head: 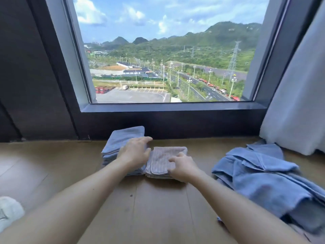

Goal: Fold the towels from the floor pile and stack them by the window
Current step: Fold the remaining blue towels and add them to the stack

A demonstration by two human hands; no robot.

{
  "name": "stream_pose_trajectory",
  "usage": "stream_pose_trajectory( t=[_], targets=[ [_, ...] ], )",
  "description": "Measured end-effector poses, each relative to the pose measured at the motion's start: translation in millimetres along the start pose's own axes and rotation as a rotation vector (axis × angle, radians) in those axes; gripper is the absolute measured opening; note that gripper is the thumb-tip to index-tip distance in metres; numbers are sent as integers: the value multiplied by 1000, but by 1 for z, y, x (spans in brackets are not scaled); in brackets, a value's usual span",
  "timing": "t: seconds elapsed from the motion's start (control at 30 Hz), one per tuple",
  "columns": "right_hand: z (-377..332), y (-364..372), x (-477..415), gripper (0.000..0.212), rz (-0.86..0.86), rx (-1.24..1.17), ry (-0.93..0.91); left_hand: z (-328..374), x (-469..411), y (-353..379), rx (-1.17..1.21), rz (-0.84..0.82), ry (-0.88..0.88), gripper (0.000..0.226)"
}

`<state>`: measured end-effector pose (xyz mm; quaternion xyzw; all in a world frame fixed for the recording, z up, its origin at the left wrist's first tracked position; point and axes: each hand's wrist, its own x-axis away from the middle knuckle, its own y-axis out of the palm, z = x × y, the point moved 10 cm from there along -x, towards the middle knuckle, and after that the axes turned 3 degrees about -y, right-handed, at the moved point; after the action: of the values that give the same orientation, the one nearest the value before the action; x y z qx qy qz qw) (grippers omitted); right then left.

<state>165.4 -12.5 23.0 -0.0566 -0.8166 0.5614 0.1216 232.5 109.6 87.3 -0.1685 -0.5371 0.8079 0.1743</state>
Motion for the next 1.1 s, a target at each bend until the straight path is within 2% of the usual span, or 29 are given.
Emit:
stream_pose_trajectory(
  t=[0.23,0.47,0.6,0.77,0.97,1.03,1.1],
  targets=[
    [108,-49,100,36,86,-36,133,149,53,51,20,-30,194,42],
    [237,-68,153,36,115,-25,328,244,62,134,92,-160,290,43],
    [265,-54,142,32,144,-1,336,245,44,175,136,-217,211,40],
    [263,-6,96,41,114,-9,303,218,17,212,128,-235,190,38],
    [267,40,58,65,89,219,304,183,-6,262,208,-307,127,34],
    [272,46,54,57,89,293,301,177,-9,274,200,-333,119,35],
    [276,45,51,36,107,338,285,174,-11,279,209,-355,109,36]
  ],
)
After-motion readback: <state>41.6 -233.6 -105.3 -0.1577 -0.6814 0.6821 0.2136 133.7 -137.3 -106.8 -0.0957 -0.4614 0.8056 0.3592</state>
